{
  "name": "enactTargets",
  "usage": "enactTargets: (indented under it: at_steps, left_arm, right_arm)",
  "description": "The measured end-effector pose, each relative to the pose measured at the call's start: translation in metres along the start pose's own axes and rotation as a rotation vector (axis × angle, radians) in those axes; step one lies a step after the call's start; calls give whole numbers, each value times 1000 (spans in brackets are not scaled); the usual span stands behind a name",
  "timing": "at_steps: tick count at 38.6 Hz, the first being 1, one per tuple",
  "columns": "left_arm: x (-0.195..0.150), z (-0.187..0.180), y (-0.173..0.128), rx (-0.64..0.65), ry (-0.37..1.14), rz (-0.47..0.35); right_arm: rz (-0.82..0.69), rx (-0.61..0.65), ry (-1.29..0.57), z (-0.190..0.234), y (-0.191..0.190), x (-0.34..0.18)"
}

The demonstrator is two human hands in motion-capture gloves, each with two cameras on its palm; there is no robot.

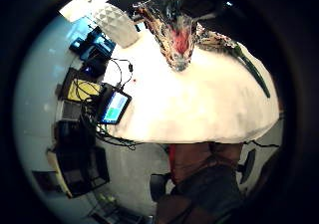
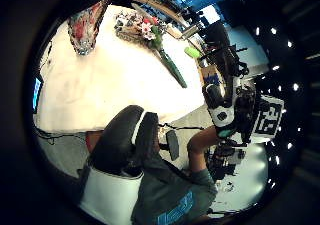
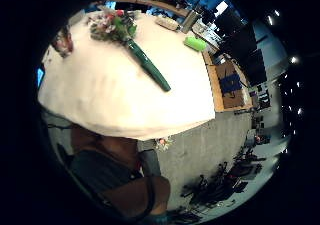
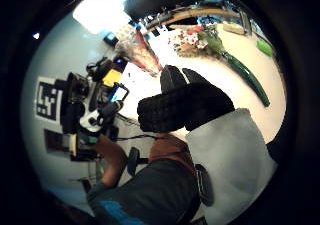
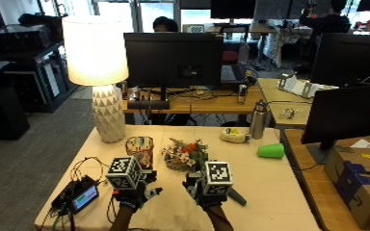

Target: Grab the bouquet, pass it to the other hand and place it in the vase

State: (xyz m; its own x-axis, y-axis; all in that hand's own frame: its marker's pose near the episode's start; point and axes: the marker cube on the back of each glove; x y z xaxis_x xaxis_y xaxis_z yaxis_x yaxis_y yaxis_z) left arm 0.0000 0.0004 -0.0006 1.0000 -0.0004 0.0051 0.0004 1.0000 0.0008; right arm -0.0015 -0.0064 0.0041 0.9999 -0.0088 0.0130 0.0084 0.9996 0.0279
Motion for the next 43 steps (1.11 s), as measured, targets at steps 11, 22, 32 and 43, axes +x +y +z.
enactTargets:
  at_steps: [11,22,32,43]
  left_arm:
    - [0,0,-1,-8,-1,-5]
    - [-2,4,-7,-4,-13,8]
    - [0,5,-5,-9,7,15]
    - [1,10,0,38,64,23]
  right_arm:
    - [-16,-18,-5,3,-2,-3]
    - [-27,-16,-24,11,-7,-2]
    - [-31,-42,-6,7,1,12]
    - [-14,-29,10,32,-4,88]
